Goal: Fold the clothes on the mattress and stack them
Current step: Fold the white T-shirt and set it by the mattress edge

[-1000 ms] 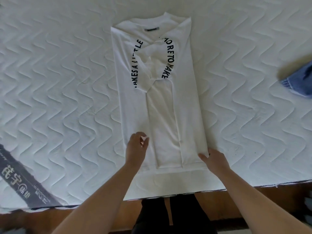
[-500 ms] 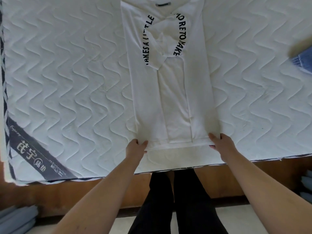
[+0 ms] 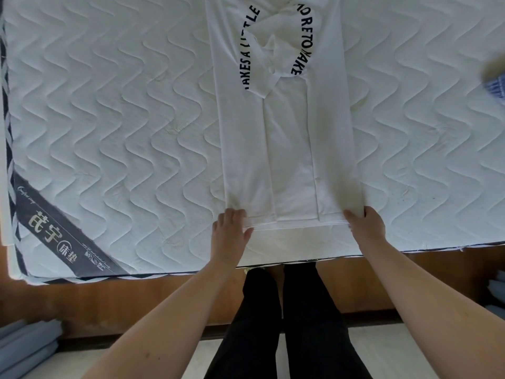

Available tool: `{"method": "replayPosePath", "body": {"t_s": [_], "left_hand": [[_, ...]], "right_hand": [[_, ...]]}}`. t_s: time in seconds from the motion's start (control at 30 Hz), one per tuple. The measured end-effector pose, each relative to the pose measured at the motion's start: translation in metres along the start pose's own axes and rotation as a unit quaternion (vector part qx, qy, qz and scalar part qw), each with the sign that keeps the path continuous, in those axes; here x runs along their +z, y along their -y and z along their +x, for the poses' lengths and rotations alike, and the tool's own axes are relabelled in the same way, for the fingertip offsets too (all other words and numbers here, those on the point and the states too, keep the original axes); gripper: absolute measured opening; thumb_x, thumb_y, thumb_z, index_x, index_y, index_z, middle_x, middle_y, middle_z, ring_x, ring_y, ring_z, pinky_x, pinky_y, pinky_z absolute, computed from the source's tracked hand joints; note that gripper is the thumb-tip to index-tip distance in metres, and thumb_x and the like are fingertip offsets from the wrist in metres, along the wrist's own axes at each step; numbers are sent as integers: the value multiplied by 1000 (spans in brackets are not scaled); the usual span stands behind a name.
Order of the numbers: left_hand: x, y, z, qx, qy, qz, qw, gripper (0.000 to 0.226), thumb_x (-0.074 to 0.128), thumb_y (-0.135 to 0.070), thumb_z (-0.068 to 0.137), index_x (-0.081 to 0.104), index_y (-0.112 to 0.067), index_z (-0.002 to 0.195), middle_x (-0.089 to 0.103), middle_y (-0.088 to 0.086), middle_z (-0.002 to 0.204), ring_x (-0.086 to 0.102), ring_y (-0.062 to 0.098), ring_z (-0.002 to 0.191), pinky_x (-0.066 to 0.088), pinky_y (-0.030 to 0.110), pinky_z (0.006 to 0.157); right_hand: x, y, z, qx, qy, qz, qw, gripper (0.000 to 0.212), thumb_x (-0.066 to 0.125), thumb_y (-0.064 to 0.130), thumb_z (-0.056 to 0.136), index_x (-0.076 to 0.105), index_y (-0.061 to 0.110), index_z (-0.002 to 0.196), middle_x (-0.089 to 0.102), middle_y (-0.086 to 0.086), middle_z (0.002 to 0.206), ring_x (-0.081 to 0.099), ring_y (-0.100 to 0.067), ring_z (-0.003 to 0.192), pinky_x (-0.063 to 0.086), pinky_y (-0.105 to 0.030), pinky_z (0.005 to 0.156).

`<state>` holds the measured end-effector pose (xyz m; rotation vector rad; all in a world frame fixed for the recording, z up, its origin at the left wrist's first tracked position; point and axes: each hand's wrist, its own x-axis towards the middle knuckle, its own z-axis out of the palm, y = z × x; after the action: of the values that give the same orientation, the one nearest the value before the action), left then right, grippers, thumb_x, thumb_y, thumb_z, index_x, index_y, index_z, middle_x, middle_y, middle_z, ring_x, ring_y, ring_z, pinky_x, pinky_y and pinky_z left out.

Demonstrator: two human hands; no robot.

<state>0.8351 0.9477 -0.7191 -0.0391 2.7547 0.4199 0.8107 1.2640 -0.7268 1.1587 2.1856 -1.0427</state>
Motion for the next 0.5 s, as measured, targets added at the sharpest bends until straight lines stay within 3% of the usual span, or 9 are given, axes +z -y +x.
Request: {"method": "replayPosePath", "body": {"t_s": [0.07, 0.2, 0.33, 0.4, 0.5], "left_hand": [[3, -4, 3, 71, 3, 67, 995, 43, 79, -31, 76, 61, -13, 110, 59, 8, 106, 59, 30, 95, 50, 42, 78], [3, -1, 11, 104, 22, 141, 984, 38, 77, -34, 78, 63, -15, 108, 60, 5, 102, 59, 27, 88, 47, 40, 68], [-5, 4, 13, 121, 23, 156, 980, 29, 73, -34, 82, 64, -14, 101, 61, 5, 95, 59, 27, 81, 48, 40, 65], [-10, 5, 12, 119, 40, 155, 980, 24, 73, -22, 83, 64, -14, 103, 60, 5, 97, 59, 27, 83, 49, 40, 68], [-15, 7, 11, 96, 63, 138, 984, 39, 64, 4, 75, 62, -13, 110, 59, 7, 102, 57, 29, 89, 48, 41, 73]], "right_hand": [[1, -1, 0, 0, 4, -4, 1000, 29, 63, 35, 90, 58, 9, 102, 65, -11, 88, 60, -29, 76, 42, -32, 61], [-1, -1, 0, -9, 9, -8, 1000, 27, 62, 35, 91, 57, 11, 103, 61, -4, 83, 56, -21, 70, 38, -28, 54], [-2, -1, -2, -11, 19, -4, 1000, 28, 62, 36, 91, 57, 11, 104, 62, -5, 86, 58, -24, 76, 41, -31, 59], [-3, -1, -3, -13, 23, 1, 1000, 29, 61, 36, 91, 58, 11, 104, 63, -6, 88, 59, -25, 77, 41, -31, 60], [-4, -2, -3, -16, 29, 5, 999, 29, 61, 36, 92, 60, 10, 104, 65, -7, 88, 61, -27, 79, 46, -34, 63]]}}
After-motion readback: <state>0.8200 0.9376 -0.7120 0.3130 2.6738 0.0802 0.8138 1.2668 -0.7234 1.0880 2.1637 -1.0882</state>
